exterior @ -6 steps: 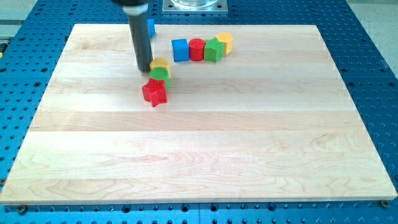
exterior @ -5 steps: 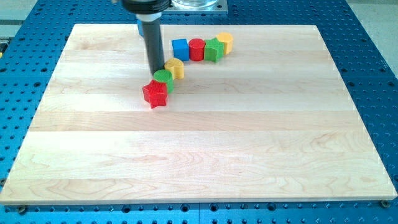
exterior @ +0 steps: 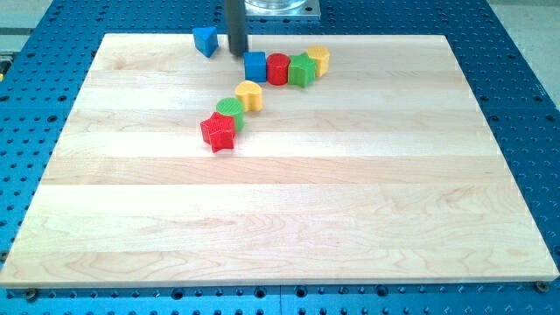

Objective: Place the triangle to the top left of cube

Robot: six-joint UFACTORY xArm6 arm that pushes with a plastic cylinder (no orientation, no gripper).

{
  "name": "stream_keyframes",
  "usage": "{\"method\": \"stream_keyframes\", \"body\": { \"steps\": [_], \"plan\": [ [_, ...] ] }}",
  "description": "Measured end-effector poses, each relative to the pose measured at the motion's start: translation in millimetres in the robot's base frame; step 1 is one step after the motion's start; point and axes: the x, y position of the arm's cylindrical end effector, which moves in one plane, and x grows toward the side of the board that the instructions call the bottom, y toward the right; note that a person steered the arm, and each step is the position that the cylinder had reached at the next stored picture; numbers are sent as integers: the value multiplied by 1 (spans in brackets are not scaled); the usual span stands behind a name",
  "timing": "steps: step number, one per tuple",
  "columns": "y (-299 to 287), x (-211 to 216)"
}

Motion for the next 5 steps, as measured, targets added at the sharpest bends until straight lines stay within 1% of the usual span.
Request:
{"method": "stream_keyframes", "body": {
  "steps": [1, 2, 3, 4, 5],
  "plan": [
    [-28, -10],
    [-75, -10],
    [-76, 40],
    [-103, 98],
    [-109, 101]
  ]
}}
